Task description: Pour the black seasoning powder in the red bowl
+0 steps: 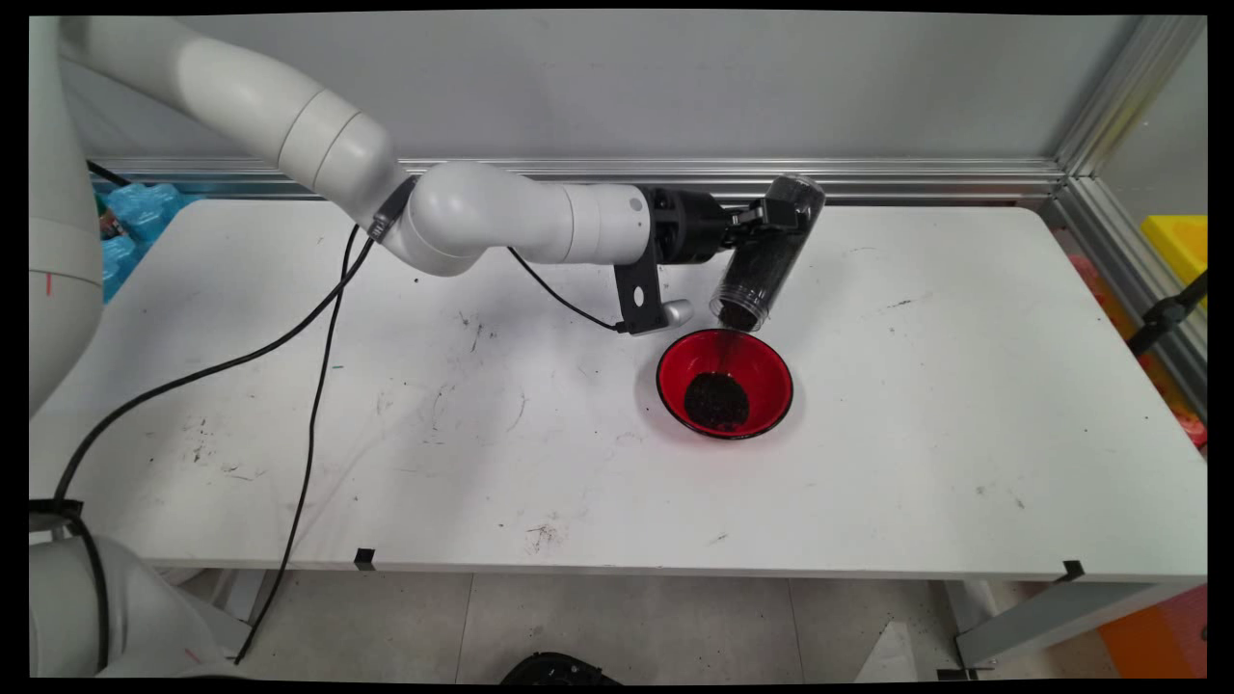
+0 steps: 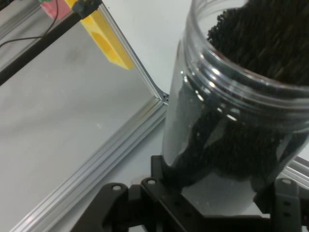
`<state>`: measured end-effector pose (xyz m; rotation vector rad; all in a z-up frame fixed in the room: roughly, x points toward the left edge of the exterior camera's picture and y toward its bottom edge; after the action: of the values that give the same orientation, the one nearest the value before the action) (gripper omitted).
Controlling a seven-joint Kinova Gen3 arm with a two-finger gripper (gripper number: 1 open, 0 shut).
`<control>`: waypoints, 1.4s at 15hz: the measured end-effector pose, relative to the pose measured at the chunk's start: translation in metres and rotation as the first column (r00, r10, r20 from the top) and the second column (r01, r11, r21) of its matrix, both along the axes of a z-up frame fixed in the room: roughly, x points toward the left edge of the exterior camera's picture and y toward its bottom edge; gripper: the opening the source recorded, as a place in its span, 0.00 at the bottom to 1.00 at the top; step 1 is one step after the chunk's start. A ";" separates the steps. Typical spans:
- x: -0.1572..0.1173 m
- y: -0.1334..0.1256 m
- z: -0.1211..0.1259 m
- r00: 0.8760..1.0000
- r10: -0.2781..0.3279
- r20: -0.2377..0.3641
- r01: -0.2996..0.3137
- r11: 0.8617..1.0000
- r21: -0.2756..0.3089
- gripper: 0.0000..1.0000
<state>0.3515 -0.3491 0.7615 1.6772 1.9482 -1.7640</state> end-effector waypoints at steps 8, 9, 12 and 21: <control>0.000 0.001 0.000 1.000 0.012 -0.013 -0.012 1.000 0.028 0.00; 0.001 0.002 0.000 1.000 0.017 -0.018 -0.017 0.999 0.039 0.00; 0.002 0.003 0.000 0.999 0.032 -0.030 -0.030 0.997 0.069 0.00; 0.011 0.005 0.004 0.993 0.098 -0.067 -0.084 0.979 0.188 0.00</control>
<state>0.3620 -0.3442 0.7656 1.5612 2.2460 -1.6850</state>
